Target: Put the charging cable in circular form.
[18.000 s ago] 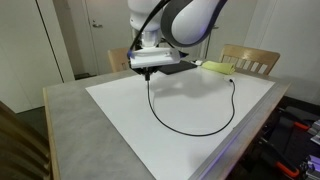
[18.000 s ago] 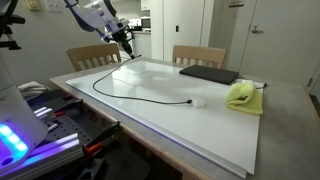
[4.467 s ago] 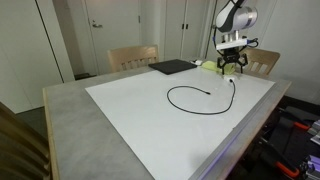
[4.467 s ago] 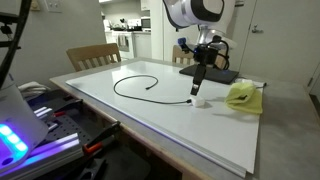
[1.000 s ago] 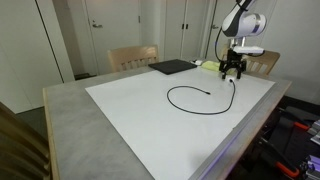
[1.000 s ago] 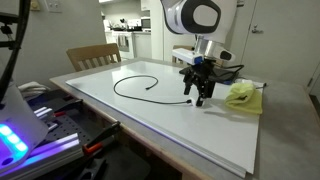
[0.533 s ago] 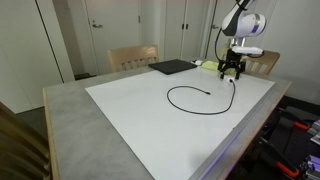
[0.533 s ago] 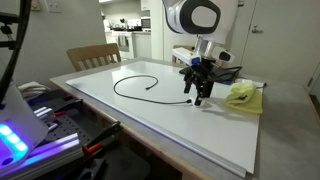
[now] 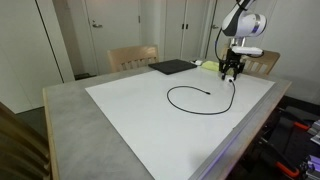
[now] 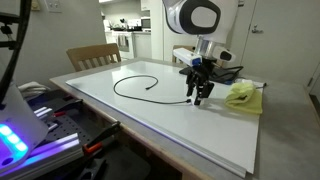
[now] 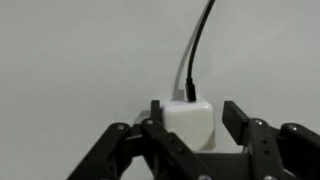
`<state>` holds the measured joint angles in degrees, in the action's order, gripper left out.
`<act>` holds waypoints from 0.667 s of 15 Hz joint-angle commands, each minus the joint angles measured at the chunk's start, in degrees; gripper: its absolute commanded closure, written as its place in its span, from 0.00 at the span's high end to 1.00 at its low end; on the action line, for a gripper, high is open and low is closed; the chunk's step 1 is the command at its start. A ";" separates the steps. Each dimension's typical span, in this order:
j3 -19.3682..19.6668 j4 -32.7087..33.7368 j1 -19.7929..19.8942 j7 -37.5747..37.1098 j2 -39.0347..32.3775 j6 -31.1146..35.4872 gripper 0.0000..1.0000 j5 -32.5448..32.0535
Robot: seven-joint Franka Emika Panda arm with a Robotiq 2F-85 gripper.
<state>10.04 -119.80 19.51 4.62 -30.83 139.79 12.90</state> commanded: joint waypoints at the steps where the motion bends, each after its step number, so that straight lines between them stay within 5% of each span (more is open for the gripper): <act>1: -1.11 -0.82 1.04 0.98 -0.05 2.64 0.38 1.40; 3: -1.12 -0.84 0.86 0.97 -0.01 3.18 0.27 1.12; 10: -2.42 -0.75 -1.20 2.90 0.12 6.26 0.27 -1.58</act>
<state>8.60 -119.88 18.93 6.01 -30.83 143.18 12.35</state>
